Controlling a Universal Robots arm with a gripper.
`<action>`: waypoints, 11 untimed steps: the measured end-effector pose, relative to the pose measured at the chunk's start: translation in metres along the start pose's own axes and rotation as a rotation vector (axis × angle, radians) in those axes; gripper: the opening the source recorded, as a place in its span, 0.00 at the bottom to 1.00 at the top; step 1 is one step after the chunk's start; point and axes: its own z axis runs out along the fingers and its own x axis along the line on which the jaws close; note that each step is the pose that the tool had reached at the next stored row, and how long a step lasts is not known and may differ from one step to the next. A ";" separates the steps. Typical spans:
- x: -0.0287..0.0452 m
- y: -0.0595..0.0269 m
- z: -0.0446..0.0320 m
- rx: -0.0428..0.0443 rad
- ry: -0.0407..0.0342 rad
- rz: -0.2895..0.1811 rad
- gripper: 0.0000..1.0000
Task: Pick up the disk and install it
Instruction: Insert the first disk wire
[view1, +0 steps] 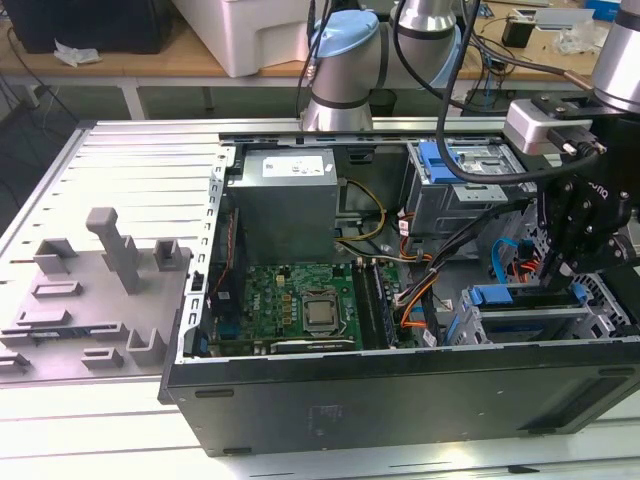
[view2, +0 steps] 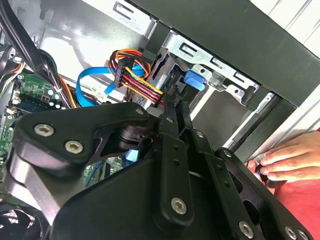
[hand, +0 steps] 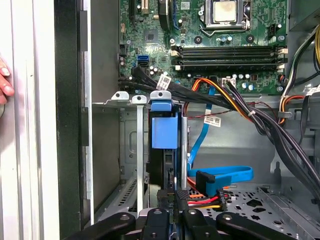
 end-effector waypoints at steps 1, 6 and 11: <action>0.0000 0.0000 0.0000 0.0000 0.0000 0.000 0.17; -0.0002 0.0001 0.0020 0.0000 0.0000 0.000 0.17; -0.0004 0.0001 0.0030 0.0000 0.0000 0.000 0.17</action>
